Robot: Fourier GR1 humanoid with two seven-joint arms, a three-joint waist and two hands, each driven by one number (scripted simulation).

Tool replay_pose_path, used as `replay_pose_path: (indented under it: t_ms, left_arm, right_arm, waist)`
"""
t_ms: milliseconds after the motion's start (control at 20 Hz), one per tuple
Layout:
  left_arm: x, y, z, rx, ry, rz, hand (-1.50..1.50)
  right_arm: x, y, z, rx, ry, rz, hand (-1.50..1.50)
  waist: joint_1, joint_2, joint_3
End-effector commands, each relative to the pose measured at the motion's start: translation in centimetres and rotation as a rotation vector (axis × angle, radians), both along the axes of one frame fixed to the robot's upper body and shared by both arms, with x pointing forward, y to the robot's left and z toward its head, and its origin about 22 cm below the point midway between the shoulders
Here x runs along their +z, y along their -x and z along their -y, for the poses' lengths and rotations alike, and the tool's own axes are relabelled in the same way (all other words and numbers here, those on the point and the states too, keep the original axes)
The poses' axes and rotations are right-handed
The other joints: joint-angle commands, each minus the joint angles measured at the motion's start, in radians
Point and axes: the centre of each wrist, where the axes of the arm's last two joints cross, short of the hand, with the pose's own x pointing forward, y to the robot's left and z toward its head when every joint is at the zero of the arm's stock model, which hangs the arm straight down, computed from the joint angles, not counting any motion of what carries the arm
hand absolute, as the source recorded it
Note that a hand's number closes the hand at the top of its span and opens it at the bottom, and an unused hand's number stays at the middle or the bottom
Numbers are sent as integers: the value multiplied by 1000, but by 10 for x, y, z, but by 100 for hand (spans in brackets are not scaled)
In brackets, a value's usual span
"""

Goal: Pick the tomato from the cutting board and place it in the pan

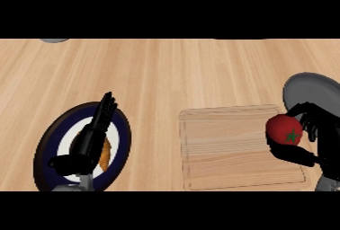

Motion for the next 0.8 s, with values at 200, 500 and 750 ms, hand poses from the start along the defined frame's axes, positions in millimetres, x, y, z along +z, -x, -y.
replay_pose_path:
  t_ms: [200,500,750]
  left_arm:
    - [4,-11,-1,6,-17,5,0]
    - [-5,-2,2,-27,1,-10,0]
    - [12,1,3,-46,5,8,0]
  right_arm:
    - [-39,-27,64,-148,-14,83,150]
    - [-33,-53,135,-277,134,188,150]
    - [-46,-73,176,-347,46,291,150]
  waist:
    - [13,4,1]
    - [22,8,2]
    - [37,10,4]
